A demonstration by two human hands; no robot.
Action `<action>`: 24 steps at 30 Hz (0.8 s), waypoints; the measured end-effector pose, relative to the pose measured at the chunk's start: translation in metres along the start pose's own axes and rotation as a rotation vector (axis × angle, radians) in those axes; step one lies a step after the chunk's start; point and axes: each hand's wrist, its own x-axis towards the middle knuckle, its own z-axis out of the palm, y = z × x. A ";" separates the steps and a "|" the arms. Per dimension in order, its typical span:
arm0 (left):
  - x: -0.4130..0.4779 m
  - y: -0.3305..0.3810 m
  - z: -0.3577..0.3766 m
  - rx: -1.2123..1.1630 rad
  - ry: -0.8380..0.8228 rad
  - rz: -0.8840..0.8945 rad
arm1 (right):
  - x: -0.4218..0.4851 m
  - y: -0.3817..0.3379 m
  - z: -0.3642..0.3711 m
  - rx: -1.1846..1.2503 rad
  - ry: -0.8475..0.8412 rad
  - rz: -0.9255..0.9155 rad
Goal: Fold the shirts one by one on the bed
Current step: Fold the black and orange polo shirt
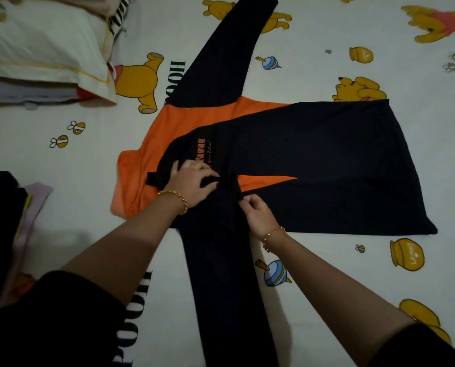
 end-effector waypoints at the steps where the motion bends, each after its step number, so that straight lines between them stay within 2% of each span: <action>1: 0.001 0.004 0.004 -0.010 0.012 -0.008 | 0.001 0.002 -0.001 0.033 -0.047 0.065; 5: 0.001 0.015 0.010 -0.114 0.178 -0.012 | -0.007 0.000 -0.013 0.176 -0.279 0.289; 8: -0.002 0.021 0.007 -0.198 0.204 -0.065 | -0.014 -0.005 -0.032 0.303 -0.388 0.340; 11: -0.002 0.019 0.007 -0.189 0.243 -0.132 | -0.017 -0.013 -0.061 0.414 -0.408 0.362; 13: -0.001 0.017 0.006 -0.165 0.279 -0.144 | -0.015 -0.016 -0.083 0.402 -0.415 0.383; 17: 0.001 0.022 0.008 -0.092 0.305 -0.117 | -0.014 -0.024 -0.130 0.202 -0.436 0.421; 21: 0.005 0.028 0.015 -0.028 0.304 -0.110 | -0.004 -0.029 -0.181 -0.251 -0.371 0.545; 24: 0.009 0.029 0.020 -0.006 0.313 -0.171 | 0.007 -0.031 -0.216 -0.596 -0.269 0.536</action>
